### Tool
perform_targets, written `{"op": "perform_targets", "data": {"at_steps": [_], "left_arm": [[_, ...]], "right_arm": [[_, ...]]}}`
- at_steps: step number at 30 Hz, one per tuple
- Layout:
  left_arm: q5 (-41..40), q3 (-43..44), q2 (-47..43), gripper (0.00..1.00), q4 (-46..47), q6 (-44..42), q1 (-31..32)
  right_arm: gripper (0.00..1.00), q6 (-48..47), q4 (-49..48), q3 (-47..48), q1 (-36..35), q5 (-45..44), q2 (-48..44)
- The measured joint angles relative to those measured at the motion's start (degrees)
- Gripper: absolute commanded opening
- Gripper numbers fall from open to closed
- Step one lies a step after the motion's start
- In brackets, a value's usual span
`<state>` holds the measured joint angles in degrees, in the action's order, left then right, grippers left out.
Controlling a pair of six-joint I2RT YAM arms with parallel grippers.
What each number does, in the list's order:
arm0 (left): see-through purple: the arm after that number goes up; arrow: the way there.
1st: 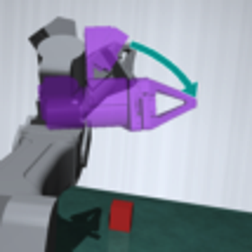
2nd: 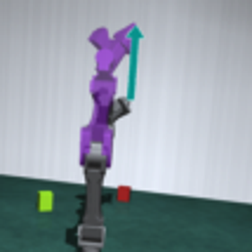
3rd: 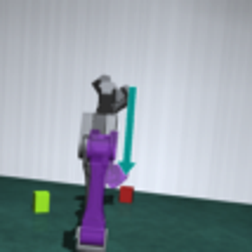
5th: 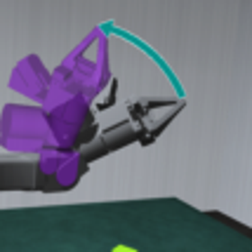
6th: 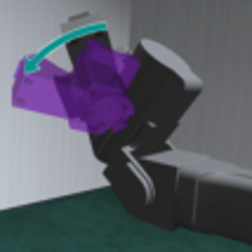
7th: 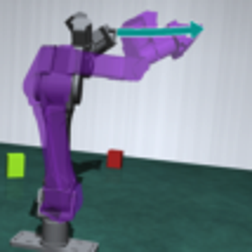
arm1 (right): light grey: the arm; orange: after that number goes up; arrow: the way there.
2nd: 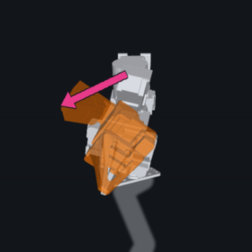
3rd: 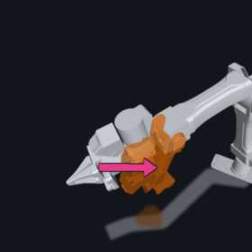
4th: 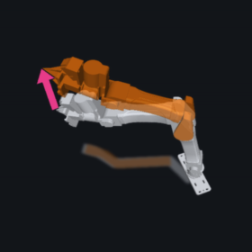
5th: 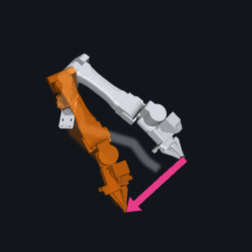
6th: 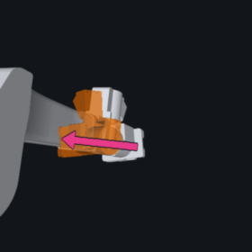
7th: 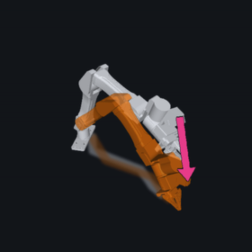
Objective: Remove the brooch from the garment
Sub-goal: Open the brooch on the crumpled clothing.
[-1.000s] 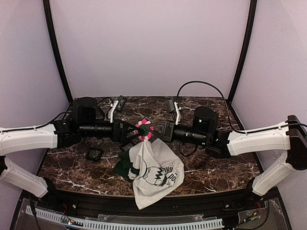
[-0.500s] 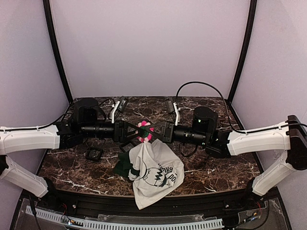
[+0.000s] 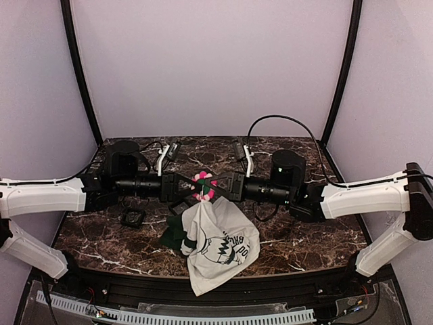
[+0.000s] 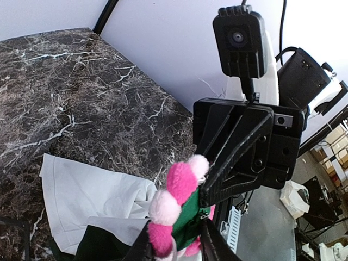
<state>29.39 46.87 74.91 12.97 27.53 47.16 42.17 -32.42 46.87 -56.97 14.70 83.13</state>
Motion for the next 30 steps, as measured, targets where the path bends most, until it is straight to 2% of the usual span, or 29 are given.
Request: {"op": "perform_targets", "data": {"at_steps": [7,10,17,21,26,30], "left_arm": [[-0.33,-0.46,0.00,0.03,0.07,0.28,-0.17],[-0.22,-0.46,0.00,0.01,0.15,0.42,-0.17],[0.68,-0.55,0.00,0.01,1.33,0.55,0.13],[0.90,-1.03,0.00,0.01,2.49,0.94,0.44],[1.01,-1.77,-0.02,0.01,4.13,1.51,0.44],[1.07,-2.32,-0.02,0.01,5.05,1.95,0.44]], "right_arm": [[0.00,0.15,0.72,0.02,0.31,0.70,0.00],[0.02,0.13,0.68,0.02,0.94,2.62,0.00],[0.45,0.35,-1.57,-1.27,2.78,9.05,-0.04],[0.56,1.29,-3.89,-2.84,2.73,13.05,-0.39],[0.62,2.91,-6.60,-6.51,2.71,15.50,-1.73],[0.54,3.41,-8.02,-8.76,2.71,15.52,-2.25]]}}
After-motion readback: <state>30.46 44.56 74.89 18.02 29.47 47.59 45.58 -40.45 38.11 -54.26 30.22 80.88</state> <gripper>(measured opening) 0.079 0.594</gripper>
